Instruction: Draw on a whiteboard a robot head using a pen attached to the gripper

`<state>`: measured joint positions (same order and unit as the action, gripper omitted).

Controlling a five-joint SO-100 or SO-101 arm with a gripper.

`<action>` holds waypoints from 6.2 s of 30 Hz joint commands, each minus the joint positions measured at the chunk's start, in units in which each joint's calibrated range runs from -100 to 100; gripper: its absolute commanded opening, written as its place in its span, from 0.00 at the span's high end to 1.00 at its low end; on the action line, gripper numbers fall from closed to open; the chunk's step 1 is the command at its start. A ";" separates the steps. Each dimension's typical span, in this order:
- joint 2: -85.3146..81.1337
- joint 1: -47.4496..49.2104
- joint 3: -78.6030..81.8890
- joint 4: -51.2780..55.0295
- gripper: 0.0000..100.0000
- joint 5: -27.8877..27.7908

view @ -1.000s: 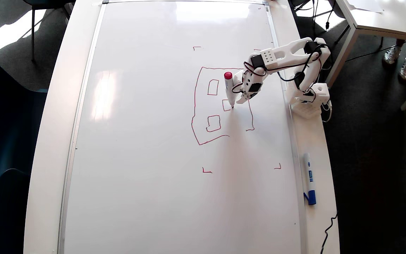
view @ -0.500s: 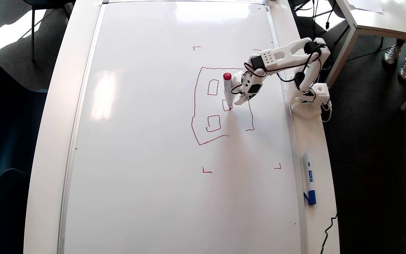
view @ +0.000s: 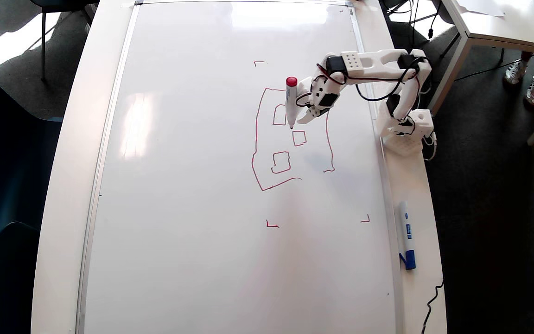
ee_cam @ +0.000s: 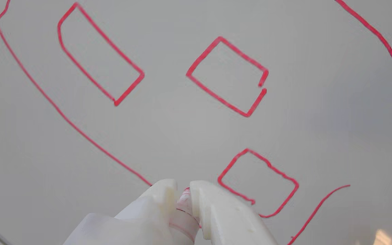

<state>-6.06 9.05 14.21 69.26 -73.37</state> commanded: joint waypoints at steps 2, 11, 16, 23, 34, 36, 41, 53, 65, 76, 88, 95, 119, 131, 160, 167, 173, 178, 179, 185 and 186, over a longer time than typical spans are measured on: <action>9.79 -0.98 -12.35 -0.27 0.99 0.39; 22.95 -1.94 -26.60 -0.27 0.99 0.45; 28.99 -2.24 -33.41 -0.27 0.99 0.45; 32.51 -2.24 -36.68 -0.27 0.99 0.45; 36.46 -2.24 -40.22 -0.27 0.99 0.45; 37.04 -2.24 -40.22 -0.27 0.99 0.45; 39.31 -2.24 -42.21 -0.27 0.99 0.45; 44.34 -2.31 -46.84 -2.97 0.99 0.45; 50.21 -2.31 -55.74 -3.49 0.99 0.45; 50.46 -0.54 -55.74 -3.92 0.99 0.77; 56.50 -0.03 -61.28 -10.70 0.99 2.16; 56.25 -3.34 -61.10 -10.61 0.99 1.68; 46.43 -2.90 -51.11 -5.49 0.99 0.12; 46.43 -1.35 -51.47 -5.57 0.99 0.77; 22.45 -3.78 -49.75 4.42 0.99 -1.16; 5.60 -4.15 -40.58 9.02 0.99 -1.06; -7.49 -3.34 -32.59 4.24 0.99 6.40; -17.88 -0.84 -23.69 -8.79 0.99 19.64; -19.90 -0.84 -22.15 -10.70 0.99 22.75; -36.33 -0.39 -13.16 -21.56 0.99 48.97; -38.18 -0.39 -12.26 -22.51 0.99 51.65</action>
<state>-35.20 8.97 -0.50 51.35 -34.85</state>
